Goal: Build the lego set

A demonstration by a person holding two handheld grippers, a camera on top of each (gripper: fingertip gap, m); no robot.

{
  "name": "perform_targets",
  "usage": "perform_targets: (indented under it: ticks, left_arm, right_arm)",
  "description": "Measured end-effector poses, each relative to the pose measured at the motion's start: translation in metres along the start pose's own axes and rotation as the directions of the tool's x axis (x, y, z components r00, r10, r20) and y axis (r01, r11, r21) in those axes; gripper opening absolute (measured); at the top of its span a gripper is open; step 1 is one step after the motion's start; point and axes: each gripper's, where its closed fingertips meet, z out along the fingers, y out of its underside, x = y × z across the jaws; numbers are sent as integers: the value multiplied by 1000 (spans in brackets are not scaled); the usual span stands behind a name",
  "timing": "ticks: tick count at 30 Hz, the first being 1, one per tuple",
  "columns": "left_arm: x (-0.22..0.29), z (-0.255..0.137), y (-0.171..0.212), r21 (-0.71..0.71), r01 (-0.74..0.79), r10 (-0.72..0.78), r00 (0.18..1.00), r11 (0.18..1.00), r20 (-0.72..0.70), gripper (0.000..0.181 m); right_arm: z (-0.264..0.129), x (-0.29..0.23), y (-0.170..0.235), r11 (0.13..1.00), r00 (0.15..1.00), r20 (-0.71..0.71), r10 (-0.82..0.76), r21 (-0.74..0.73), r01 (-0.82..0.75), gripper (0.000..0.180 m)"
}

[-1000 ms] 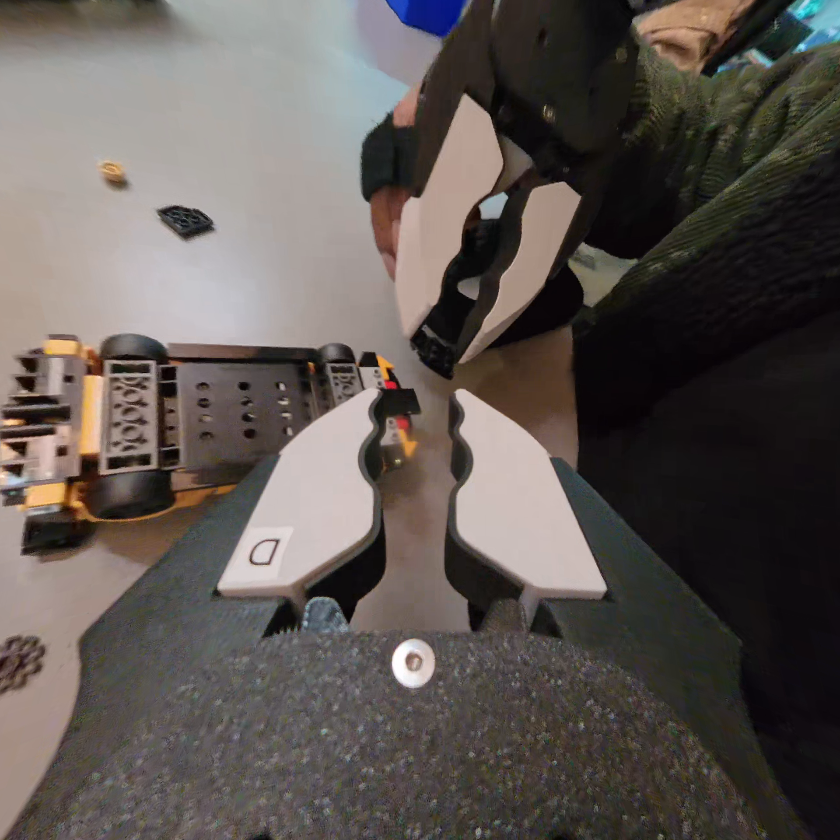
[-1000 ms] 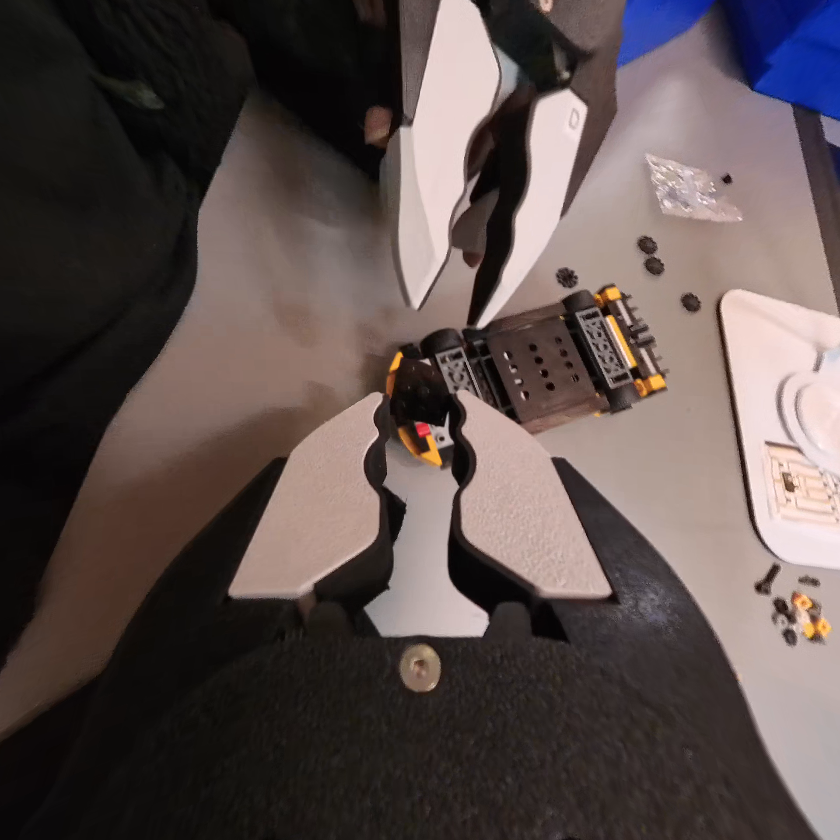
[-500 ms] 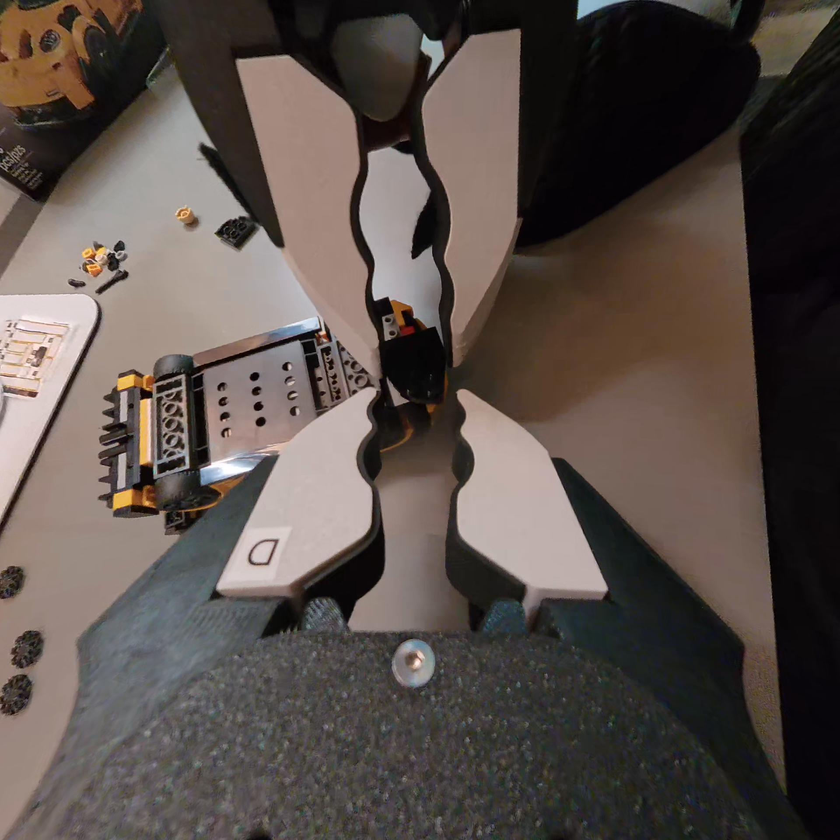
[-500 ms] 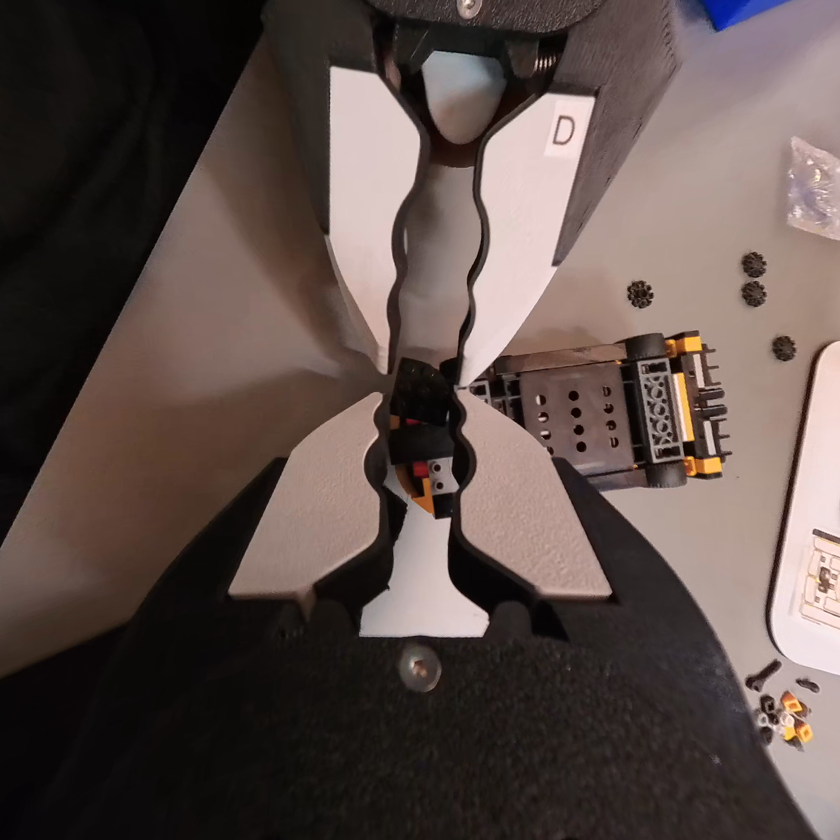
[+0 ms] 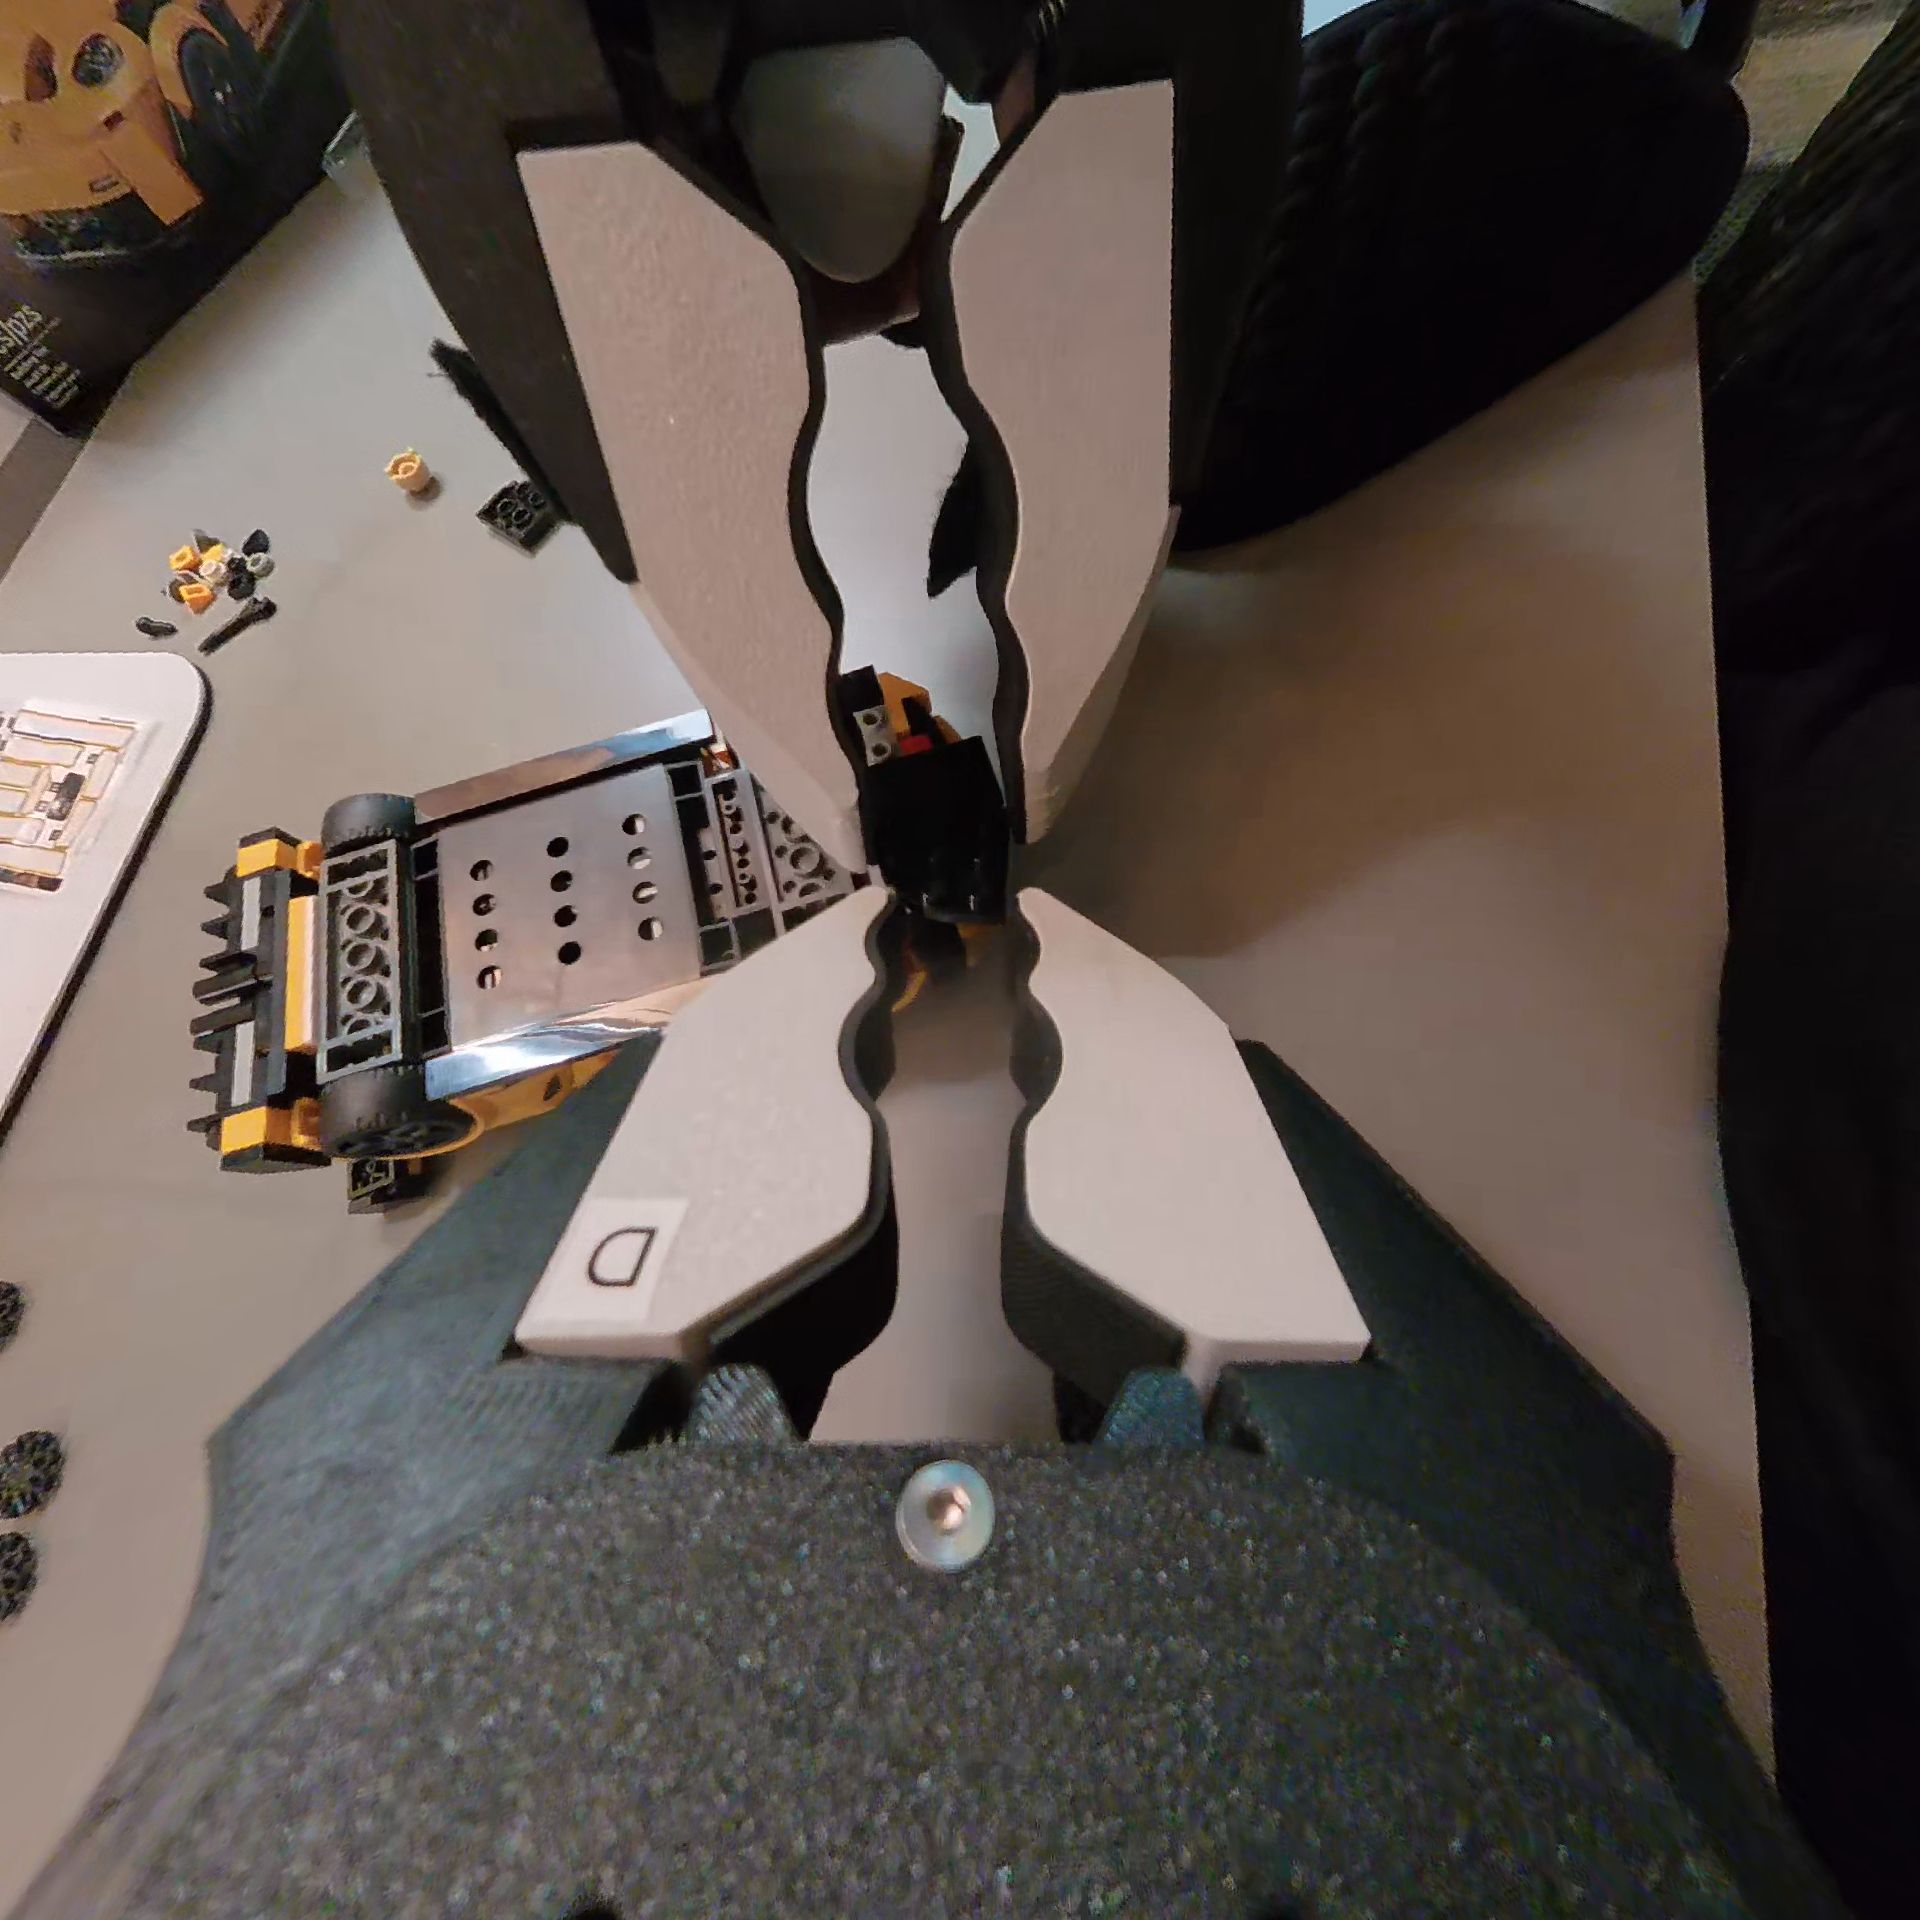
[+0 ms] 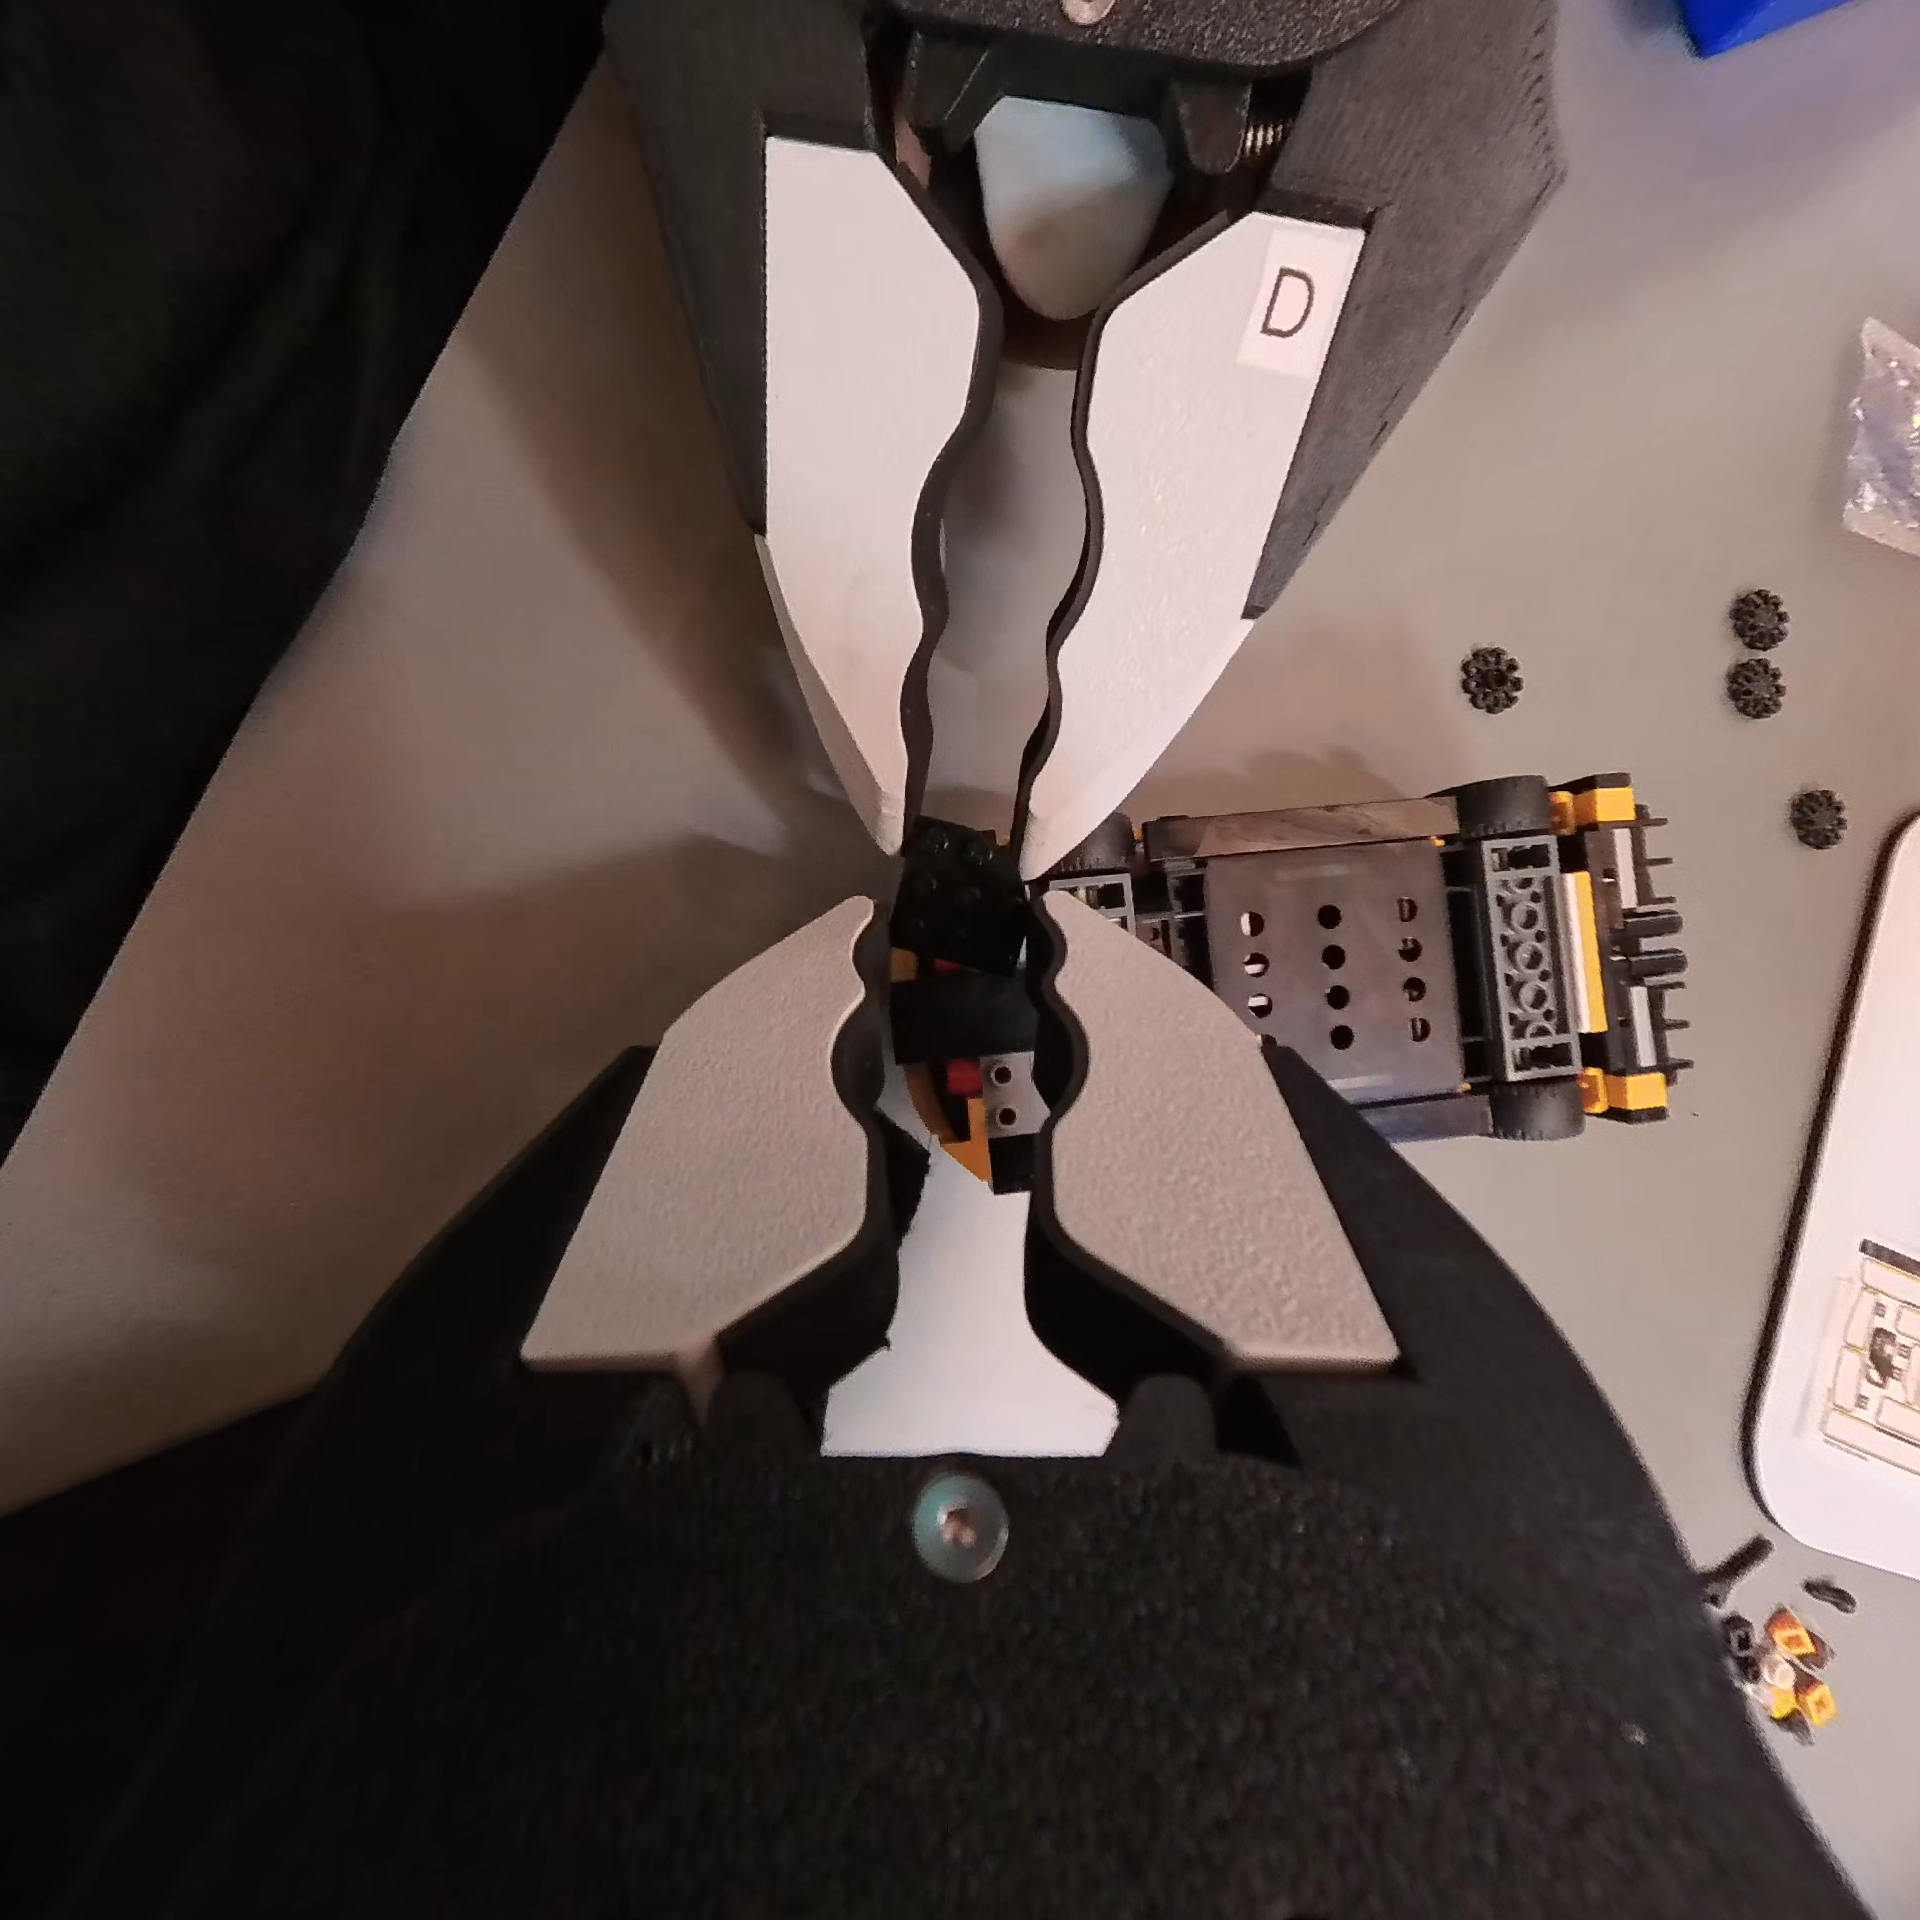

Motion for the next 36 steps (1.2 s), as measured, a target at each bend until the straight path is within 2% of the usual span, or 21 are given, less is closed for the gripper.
perform_targets:
  ticks: [13,23,26,30,36]
  left_arm:
    - [0,3,4,-27,113,-108,983,993,150,17]
    - [1,7,4,-39,122,-113,978,992,176,17]
    - [2,5,0,-21,111,-107,982,994,155,17]
    - [5,-1,-16,60,74,-78,995,995,65,17]
    - [1,-5,-41,125,-132,143,986,983,-82,17]
  right_arm:
    - [-4,5,9,1000,997,-68,22,4,-22,30]
    - [-33,8,55,984,973,-157,169,-19,-174,34]
    - [-35,4,51,981,969,-157,193,30,-190,33]
    - [-37,-4,25,975,974,-126,187,142,-169,33]
    - [-39,-5,16,947,968,-39,247,221,-233,29]
